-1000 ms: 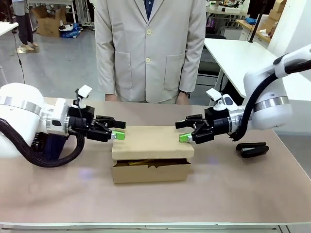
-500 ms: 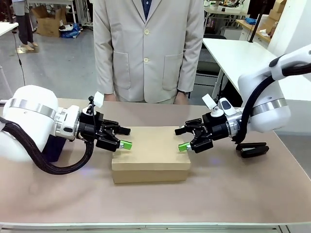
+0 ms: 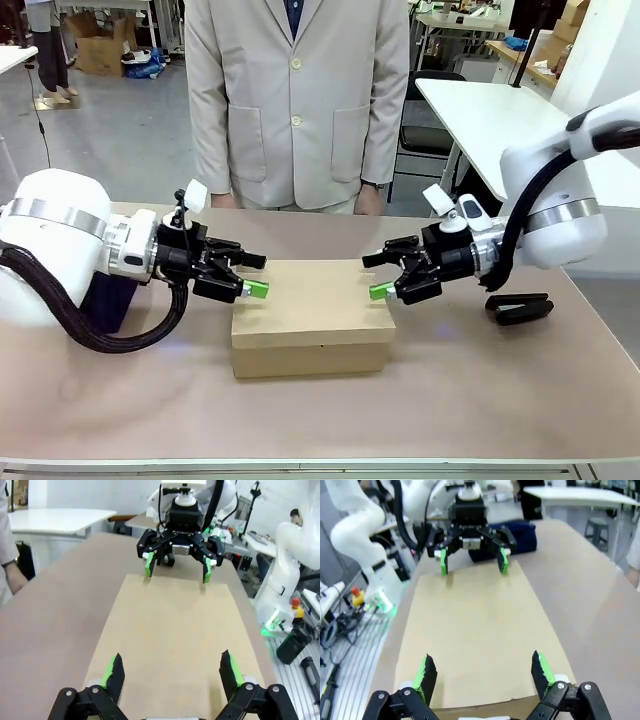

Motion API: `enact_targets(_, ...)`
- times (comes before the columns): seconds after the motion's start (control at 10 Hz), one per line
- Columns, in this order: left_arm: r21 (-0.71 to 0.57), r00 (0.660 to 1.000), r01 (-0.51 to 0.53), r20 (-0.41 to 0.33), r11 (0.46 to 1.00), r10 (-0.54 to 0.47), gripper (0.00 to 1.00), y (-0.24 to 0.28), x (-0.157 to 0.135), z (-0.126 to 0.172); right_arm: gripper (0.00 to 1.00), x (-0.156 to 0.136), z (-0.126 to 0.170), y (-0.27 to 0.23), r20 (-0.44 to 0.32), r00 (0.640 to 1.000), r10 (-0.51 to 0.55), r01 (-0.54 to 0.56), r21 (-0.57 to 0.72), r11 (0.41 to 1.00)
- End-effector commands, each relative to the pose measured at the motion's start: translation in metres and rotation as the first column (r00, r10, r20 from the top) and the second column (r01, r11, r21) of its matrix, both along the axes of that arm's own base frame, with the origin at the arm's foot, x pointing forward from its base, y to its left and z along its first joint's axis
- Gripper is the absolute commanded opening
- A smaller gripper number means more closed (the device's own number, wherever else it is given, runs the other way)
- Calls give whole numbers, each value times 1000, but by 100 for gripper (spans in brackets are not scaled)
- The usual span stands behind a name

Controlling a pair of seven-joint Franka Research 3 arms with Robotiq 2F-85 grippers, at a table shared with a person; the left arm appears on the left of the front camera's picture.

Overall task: Pack the item into the box.
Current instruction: Close the Mailer Box.

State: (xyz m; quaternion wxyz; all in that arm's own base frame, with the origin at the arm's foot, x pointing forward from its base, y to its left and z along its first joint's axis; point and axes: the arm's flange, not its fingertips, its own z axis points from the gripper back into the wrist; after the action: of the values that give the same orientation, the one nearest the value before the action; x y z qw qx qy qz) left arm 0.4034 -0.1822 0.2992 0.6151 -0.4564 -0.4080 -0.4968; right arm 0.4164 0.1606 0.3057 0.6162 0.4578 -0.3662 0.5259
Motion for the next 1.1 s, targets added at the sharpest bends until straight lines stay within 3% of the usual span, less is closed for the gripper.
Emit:
enact_targets(0.0,-173,999,41,-6,984,-43,100,30,-9,21,100,-5,33,-27,-164,981,-102,127,155,980)
enact_targets(0.1,-216,993,14,-109,976,-38,100,49,-12,32,100,-6,45,-39,-298,942,-157,211,159,964)
enact_targets(0.2,-240,973,20,-220,971,-75,100,61,-15,42,100,-9,51,-45,-352,912,-209,271,138,953)
enact_targets(0.3,-298,980,-42,-200,954,-19,100,68,-14,49,100,-13,55,-43,-290,913,-288,326,94,941)
enact_targets(0.4,-210,993,32,-104,977,-55,100,42,-7,32,100,2,39,-42,-257,958,-126,165,135,977)
enact_targets(0.5,-210,993,32,-104,977,-55,100,42,-7,32,100,2,39,-42,-257,958,-126,165,135,977)
enact_targets(0.6,-265,986,12,-160,964,-56,100,62,-9,42,100,-1,49,-53,-294,935,-198,243,126,962)
enact_targets(0.7,-263,936,54,-321,963,-141,100,68,-8,47,100,2,53,-57,-370,901,-225,280,102,955)
enact_targets(0.8,-263,878,38,-451,964,-158,100,92,-15,64,100,1,69,-84,-514,795,-323,402,48,914)
enact_targets(0.9,-239,786,-53,-608,970,-107,100,128,-22,80,100,-4,84,-122,-663,662,-350,477,12,879)
enact_targets(1.0,-144,677,-79,-735,986,-53,100,153,-33,88,100,-15,91,-149,-756,561,-338,463,-52,885)
